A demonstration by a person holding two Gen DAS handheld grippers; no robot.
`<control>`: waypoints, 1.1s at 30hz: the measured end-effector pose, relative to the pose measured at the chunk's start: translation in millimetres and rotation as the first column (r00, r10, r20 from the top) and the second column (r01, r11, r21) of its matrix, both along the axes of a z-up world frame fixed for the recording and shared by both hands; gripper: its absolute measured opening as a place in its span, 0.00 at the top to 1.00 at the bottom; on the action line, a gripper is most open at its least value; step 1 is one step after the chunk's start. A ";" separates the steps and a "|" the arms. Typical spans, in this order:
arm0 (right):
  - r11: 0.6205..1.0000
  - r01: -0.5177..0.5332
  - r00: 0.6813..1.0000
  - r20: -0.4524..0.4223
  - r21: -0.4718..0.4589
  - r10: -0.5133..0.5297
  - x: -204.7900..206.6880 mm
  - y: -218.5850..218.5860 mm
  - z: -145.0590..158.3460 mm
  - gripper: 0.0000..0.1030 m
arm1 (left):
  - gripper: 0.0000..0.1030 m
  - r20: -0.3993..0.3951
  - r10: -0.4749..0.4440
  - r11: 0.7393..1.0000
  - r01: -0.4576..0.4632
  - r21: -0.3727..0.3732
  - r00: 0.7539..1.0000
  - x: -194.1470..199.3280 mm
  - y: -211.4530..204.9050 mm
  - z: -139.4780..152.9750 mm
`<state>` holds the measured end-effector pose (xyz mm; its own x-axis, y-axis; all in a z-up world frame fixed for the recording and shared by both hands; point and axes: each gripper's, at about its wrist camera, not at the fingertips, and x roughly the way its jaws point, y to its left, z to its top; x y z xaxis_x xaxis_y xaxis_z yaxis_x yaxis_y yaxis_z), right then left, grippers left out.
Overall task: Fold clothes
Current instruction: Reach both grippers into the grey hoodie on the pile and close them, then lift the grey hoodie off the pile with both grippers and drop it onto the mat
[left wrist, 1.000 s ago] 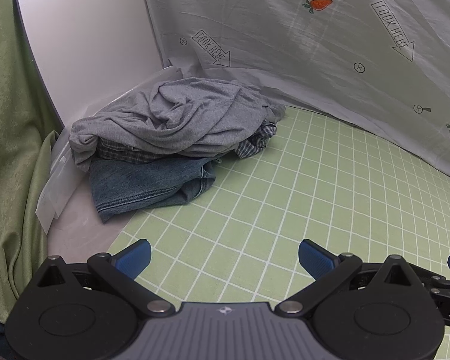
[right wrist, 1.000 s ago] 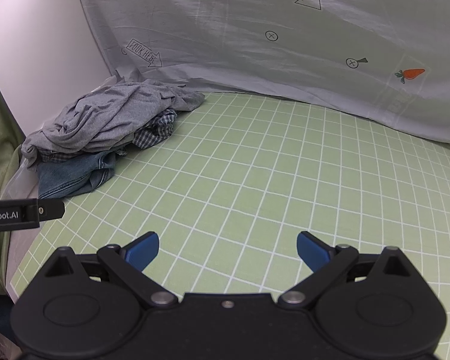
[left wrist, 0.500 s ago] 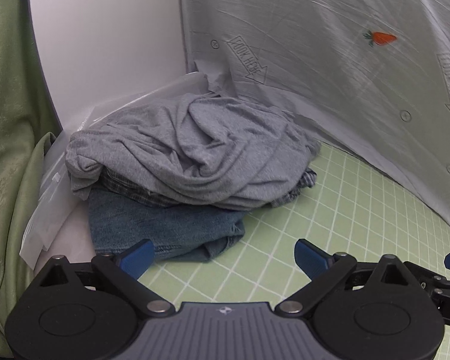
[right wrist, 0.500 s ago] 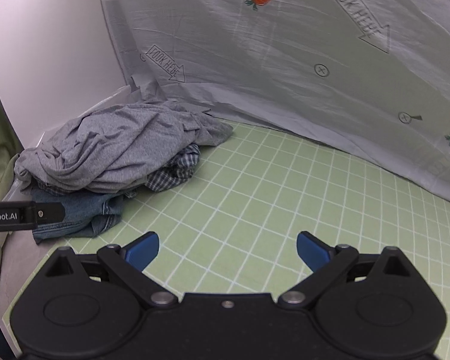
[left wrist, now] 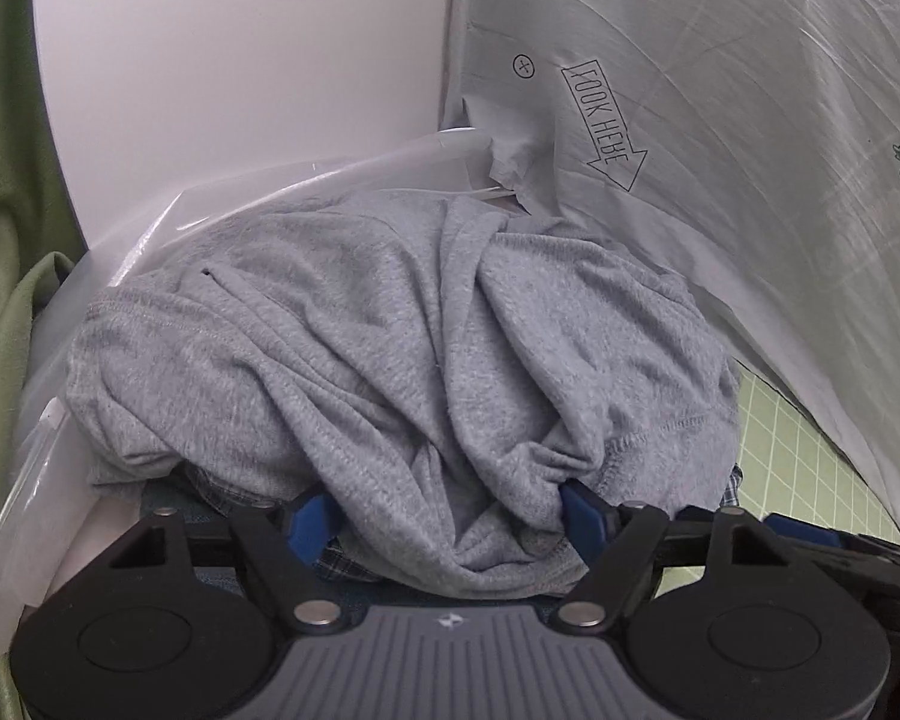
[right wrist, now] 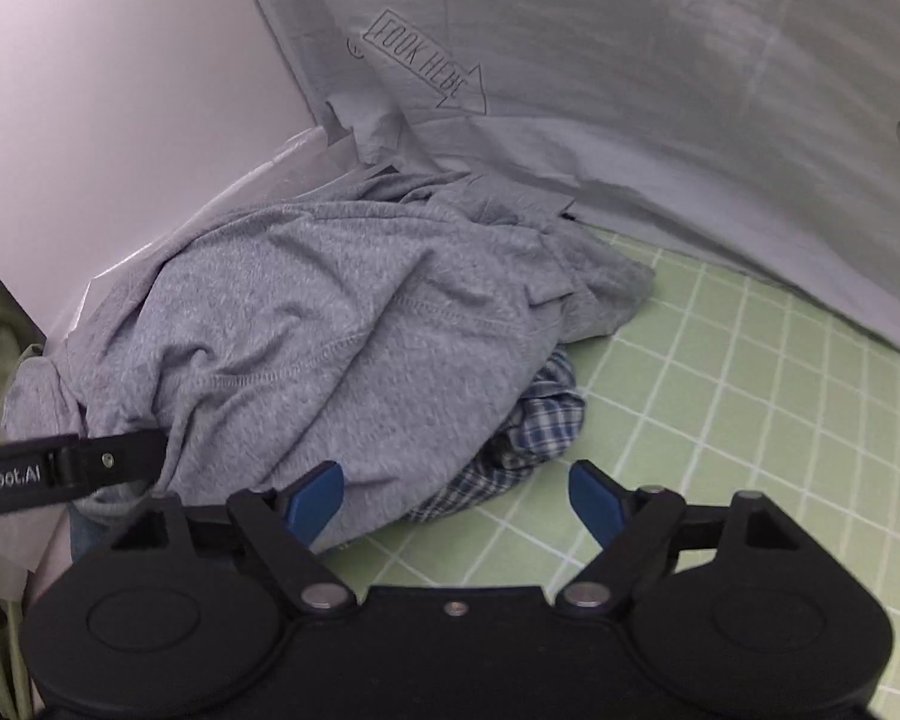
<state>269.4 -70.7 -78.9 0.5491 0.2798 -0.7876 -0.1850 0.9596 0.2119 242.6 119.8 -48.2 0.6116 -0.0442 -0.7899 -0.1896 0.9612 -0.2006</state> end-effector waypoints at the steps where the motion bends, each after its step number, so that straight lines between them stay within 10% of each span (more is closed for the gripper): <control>1: 0.999 0.001 1.000 -0.023 0.033 0.000 6.3 1.9 -5.9 0.24 | 0.27 0.007 0.000 1.000 0.000 0.004 1.000 -1.4 0.0 -0.9; 3: 0.992 0.005 0.998 -0.061 0.126 0.002 13.8 2.0 -14.3 0.35 | 0.30 0.021 0.001 1.000 -0.002 0.014 1.000 -5.1 -0.4 -1.7; 7: 0.970 -0.039 0.999 -0.024 0.242 0.046 3.1 0.5 -11.2 0.91 | 0.48 0.047 0.009 0.999 -0.011 0.034 0.999 -14.7 -3.0 2.9; 12: 0.981 -0.076 0.990 0.132 0.177 0.053 -42.1 -3.2 21.9 0.98 | 0.84 0.097 -0.012 0.999 0.008 0.045 0.995 -35.9 -9.1 19.2; 18: 0.991 -0.013 0.982 0.190 0.130 -0.012 -89.7 -42.7 41.0 0.99 | 0.94 0.130 -0.065 0.998 0.064 0.015 0.989 -67.7 -14.7 32.2; 27: 0.998 0.056 0.998 -0.001 -0.028 -0.056 -95.9 -53.1 -8.3 0.98 | 0.95 -0.028 -0.043 0.995 0.040 -0.090 0.999 -92.8 -18.4 0.3; 29: 0.997 0.078 0.997 0.004 -0.014 -0.078 -90.8 -58.0 -9.0 0.92 | 0.79 -0.013 -0.005 0.996 0.004 -0.085 1.000 -89.4 -5.8 7.4; 31: 0.992 0.125 0.992 0.007 0.028 -0.125 -82.4 -64.7 -6.3 0.56 | 0.61 0.026 0.041 0.998 -0.040 -0.053 0.999 -83.8 8.1 20.0; 33: 0.984 0.172 0.985 0.019 0.053 -0.173 -69.9 -69.6 -1.5 0.50 | 0.49 0.078 0.094 0.995 -0.092 -0.026 0.993 -76.5 23.9 33.7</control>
